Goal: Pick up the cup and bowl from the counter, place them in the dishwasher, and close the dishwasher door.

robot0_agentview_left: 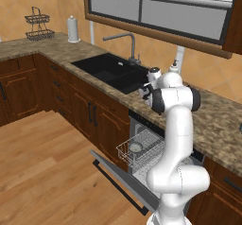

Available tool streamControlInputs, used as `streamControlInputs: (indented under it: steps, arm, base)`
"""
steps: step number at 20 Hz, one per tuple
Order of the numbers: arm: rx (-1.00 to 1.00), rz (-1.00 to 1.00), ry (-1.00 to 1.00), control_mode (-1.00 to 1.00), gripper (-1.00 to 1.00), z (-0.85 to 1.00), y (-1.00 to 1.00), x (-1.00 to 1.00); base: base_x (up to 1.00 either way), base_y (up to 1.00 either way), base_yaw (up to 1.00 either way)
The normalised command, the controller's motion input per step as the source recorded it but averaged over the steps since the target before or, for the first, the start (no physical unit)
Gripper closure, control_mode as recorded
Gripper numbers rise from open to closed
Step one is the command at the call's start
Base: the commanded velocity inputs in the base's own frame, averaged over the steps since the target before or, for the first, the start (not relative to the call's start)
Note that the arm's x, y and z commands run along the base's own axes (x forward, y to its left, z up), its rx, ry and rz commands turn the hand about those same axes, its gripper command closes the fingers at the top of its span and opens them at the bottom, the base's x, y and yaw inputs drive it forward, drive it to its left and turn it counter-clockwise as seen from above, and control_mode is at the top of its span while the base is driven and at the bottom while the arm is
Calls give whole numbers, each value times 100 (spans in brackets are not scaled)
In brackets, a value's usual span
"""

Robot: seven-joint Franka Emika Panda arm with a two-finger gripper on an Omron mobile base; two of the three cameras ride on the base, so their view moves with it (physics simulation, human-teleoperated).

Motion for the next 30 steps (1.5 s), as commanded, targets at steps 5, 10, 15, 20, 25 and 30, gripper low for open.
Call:
streamControlInputs:
  steps: [5,10,15,20,25,30]
  arm:
    - [0,1,3,-100,-100,0,-37,-16]
    - [1,0,9,-100,-100,-2,-35,-50]
    - [4,0,12,-100,-100,-22,-8,-39]
    - [8,0,15,-100,100,-31,0,-4]
    - [5,1,5,-100,100,-7,0,0]
    - [1,0,-1,-100,100,0,0,-26]
  base:
    - [0,0,0]
    - [0,0,0]
    - [0,0,0]
    - [0,0,0]
    - [0,0,0]
    - [0,0,0]
